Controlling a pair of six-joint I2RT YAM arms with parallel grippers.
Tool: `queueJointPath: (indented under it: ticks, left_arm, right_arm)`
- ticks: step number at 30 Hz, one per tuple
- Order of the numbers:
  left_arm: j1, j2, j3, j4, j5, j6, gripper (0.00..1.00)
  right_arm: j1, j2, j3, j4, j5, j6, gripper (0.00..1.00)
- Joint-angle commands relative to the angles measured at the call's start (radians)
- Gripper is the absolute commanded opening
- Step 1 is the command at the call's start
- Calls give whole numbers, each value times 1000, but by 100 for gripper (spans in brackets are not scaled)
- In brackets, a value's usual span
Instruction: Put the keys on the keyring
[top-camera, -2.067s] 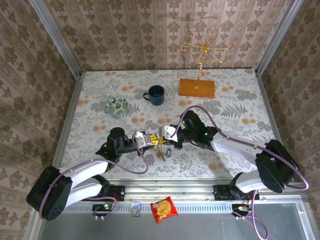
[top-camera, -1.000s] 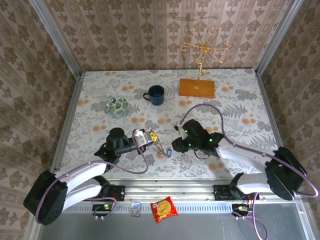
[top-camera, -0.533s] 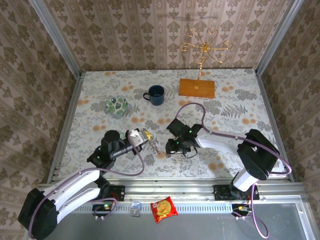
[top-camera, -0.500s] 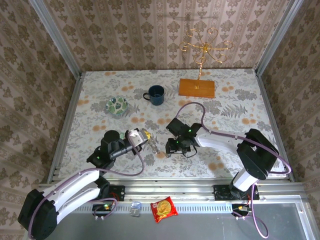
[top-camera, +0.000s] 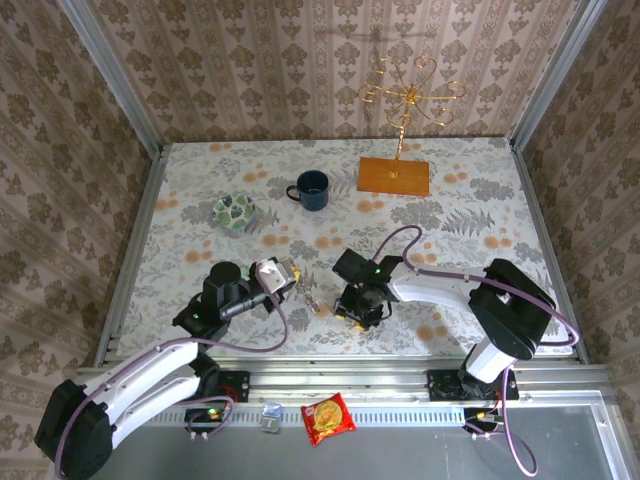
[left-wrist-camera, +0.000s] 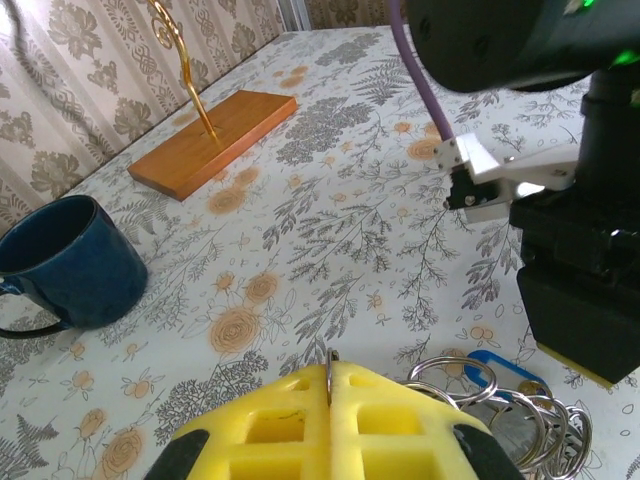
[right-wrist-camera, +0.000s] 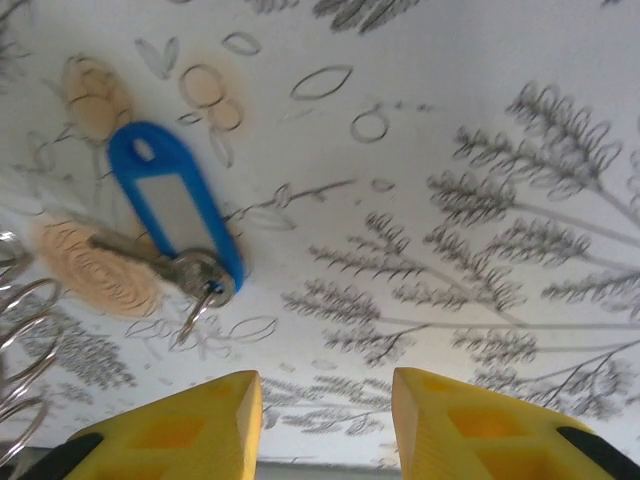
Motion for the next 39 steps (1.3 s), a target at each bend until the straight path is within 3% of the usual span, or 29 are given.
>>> queueJointPath:
  ticks: [1, 39]
  left_arm:
    - [-11, -17, 36, 14, 3, -10, 0]
    - [-23, -45, 43, -26, 23, 21, 0]
  right_arm:
    - [20, -24, -4, 18, 34, 118, 41]
    - [11, 68, 43, 107, 23, 145, 33]
